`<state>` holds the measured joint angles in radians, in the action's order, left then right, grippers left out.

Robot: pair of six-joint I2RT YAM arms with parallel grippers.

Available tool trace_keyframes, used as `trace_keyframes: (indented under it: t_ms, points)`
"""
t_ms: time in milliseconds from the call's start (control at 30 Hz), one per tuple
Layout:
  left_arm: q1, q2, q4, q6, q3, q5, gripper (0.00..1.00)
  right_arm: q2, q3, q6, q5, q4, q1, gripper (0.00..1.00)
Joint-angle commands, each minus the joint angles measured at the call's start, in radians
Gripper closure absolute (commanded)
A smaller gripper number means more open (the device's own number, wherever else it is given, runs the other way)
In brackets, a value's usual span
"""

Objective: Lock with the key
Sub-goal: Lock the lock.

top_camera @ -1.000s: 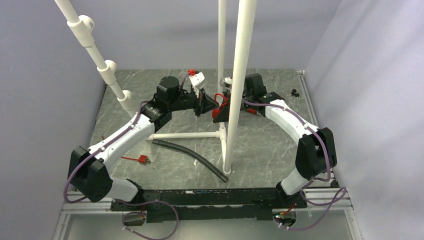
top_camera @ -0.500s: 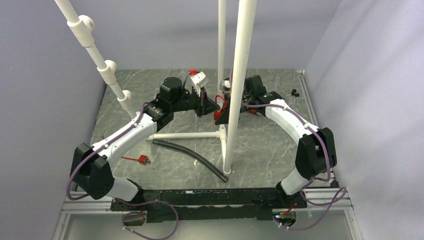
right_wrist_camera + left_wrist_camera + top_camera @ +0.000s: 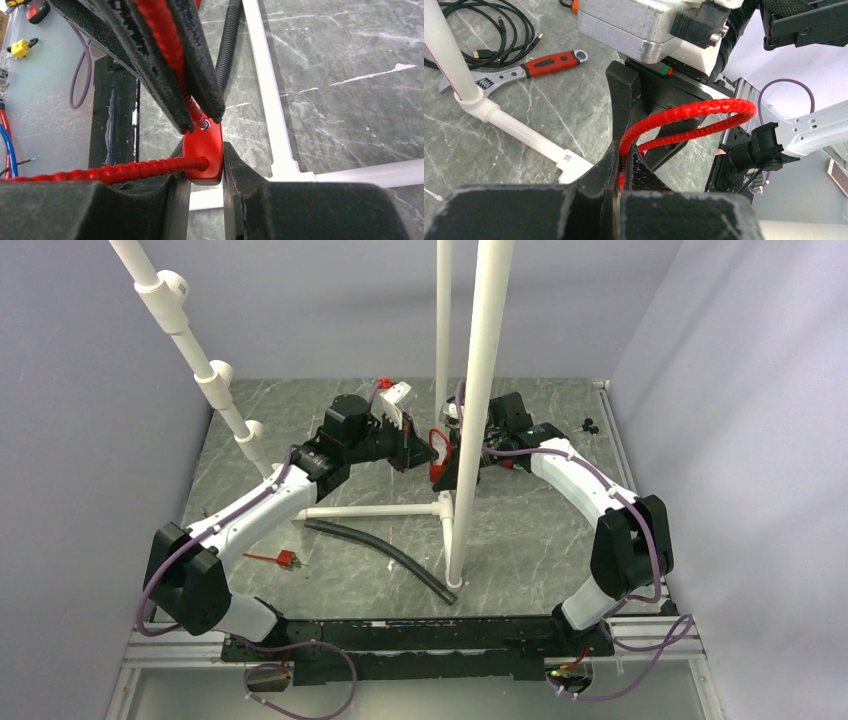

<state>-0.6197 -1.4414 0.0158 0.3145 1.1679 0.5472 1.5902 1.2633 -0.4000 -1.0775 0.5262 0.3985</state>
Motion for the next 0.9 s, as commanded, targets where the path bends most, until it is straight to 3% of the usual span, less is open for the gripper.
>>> trace_keyframes:
  t_ms: [0,200,367,667,867]
  points:
    - [-0.042,-0.066,0.274,0.027,-0.066,0.099,1.00,-0.073,0.129,0.037,-0.121,-0.265,-0.013,1.00]
    - [-0.041,-0.052,0.256,-0.087,-0.036,0.179,1.00,-0.053,0.115,0.115,-0.144,-0.305,-0.020,1.00]
    - [-0.020,-0.085,0.369,-0.206,0.073,0.274,0.98,-0.059,0.082,0.155,-0.163,-0.319,-0.027,1.00]
    - [0.083,-0.041,0.269,-0.193,0.078,0.460,0.67,-0.059,0.067,0.040,-0.167,-0.180,-0.029,1.00]
    - [0.085,0.025,0.164,-0.180,0.051,0.458,0.50,-0.029,0.087,-0.020,-0.178,-0.086,-0.027,1.00]
